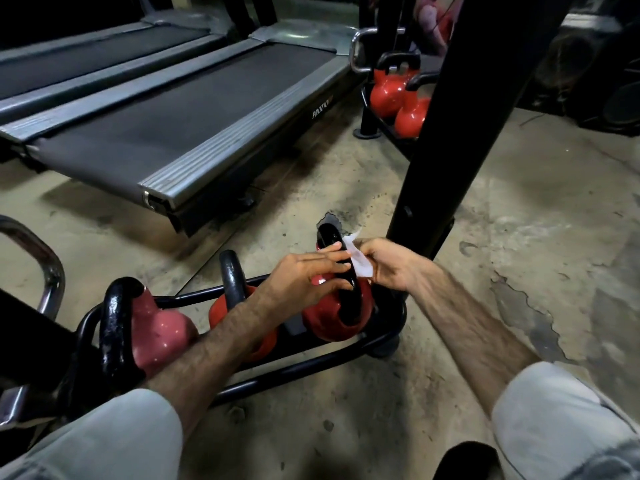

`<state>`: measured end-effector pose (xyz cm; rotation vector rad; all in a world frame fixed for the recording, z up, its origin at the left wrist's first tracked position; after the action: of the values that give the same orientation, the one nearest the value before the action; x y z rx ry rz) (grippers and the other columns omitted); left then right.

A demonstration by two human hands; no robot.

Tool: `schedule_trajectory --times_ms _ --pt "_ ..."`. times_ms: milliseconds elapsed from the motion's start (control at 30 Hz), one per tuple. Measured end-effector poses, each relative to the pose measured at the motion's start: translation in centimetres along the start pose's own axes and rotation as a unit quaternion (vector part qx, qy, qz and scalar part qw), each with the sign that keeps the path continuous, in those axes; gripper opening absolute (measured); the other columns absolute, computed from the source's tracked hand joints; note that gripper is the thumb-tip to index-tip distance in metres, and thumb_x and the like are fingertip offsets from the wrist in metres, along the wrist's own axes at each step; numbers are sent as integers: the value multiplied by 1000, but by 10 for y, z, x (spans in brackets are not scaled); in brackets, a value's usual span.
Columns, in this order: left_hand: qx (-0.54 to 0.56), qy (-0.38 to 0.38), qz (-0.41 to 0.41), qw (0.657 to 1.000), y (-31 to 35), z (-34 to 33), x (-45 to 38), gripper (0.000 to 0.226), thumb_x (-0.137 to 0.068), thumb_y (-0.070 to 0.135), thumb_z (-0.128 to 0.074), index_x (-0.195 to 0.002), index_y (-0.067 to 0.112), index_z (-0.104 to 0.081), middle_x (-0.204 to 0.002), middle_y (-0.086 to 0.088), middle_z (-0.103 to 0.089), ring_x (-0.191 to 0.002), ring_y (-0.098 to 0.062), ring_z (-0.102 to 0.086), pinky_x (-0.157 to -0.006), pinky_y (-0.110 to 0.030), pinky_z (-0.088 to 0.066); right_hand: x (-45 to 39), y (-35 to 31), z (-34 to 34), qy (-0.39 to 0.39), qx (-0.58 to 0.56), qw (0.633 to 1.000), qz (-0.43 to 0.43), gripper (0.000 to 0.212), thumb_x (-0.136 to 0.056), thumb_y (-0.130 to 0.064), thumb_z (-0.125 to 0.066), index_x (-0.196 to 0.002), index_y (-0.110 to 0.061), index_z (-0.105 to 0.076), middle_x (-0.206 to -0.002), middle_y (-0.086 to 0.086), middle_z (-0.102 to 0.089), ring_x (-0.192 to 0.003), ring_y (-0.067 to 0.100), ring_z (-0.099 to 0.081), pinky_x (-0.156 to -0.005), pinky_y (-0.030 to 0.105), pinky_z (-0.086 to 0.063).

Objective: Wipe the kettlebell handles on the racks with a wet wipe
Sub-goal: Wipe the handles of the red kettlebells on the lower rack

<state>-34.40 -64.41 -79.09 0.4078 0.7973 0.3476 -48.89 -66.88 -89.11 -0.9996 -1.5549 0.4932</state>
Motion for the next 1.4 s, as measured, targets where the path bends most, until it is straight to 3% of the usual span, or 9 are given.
schedule_trajectory --times_ms 133,267,367,467,600,767,900,1167,1400 --pt "22 -10 -2 1000 0 0 -1 35 -77 29 -72 -98 1 -73 -114 -11 -68 -118 -19 -57 -103 -26 -44 -4 -39 -4 120 72 979 148 26 -87 7 -55 -79 -15 -67 -79 4 -66 -68 14 -62 -54 23 -53" --pt "20 -11 -2 1000 -1 0 0 35 -77 29 -72 -98 1 -73 -114 -12 -67 -118 -19 -57 -102 -28 -45 17 -76 -11 177 302 888 297 14 -85 -16 -70 -75 -26 -69 -73 -8 -64 -63 -4 -55 -55 5 -42" --pt "20 -12 0 1000 -1 0 0 35 -78 29 -72 -98 1 -73 -114 -12 -68 -117 -19 -58 -102 -26 -45 31 -81 -20 83 413 829 367 19 -90 -8 -62 -91 -23 -72 -64 -16 -61 -61 -7 -52 -65 11 -41" --pt "18 -6 1 1000 -2 0 -1 34 -77 29 -72 -96 1 -73 -112 -12 -68 -113 -20 -61 -101 -26 -46 37 -77 -34 -25 447 821 354 33 -89 5 -53 -97 -22 -70 -86 -13 -74 -79 -6 -65 -70 11 -46" --pt "25 -10 4 1000 -4 -1 -2 34 -77 28 -73 -96 0 -73 -112 -13 -68 -114 -22 -61 -103 -27 -44 19 -91 -57 -28 530 781 330 33 -85 3 -45 -94 -22 -64 -77 -15 -66 -67 -10 -55 -68 12 -42" --pt "16 -11 0 1000 -1 0 -3 34 -77 29 -71 -95 0 -73 -111 -13 -69 -113 -21 -61 -103 -24 -43 11 -83 -51 -16 476 818 323 40 -79 6 -43 -86 -28 -64 -85 -6 -69 -75 4 -60 -71 25 -47" --pt "12 1 -1 1000 1 2 -4 31 -73 26 -77 -93 2 -74 -108 -12 -70 -108 -18 -64 -99 -29 -47 25 -74 -50 -35 470 814 339 44 -79 6 -47 -90 -32 -67 -105 -4 -73 -105 13 -67 -87 28 -51" --pt "25 -24 11 999 -1 -1 -3 34 -74 25 -76 -96 -2 -73 -112 -15 -68 -114 -24 -60 -103 -29 -44 -7 -83 -79 -58 465 863 187 36 -79 8 -43 -63 -19 -60 -58 -14 -62 -55 -3 -56 -55 15 -38" --pt "56 3 33 998 -3 -3 2 31 -71 15 -78 -96 -3 -72 -112 -15 -68 -116 -23 -59 -103 -31 -44 8 -84 -79 -65 505 834 211 23 -75 -4 -48 -79 -21 -63 -79 -8 -68 -74 6 -63 -71 25 -49"
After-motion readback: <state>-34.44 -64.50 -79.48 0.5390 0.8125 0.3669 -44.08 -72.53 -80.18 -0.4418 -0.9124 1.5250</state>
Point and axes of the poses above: each hand's wrist, its own x-axis away from the middle knuckle, its own z-axis out of the back of the hand, y = z × x, the point moved 8 cm from there along -x, towards the middle knuckle
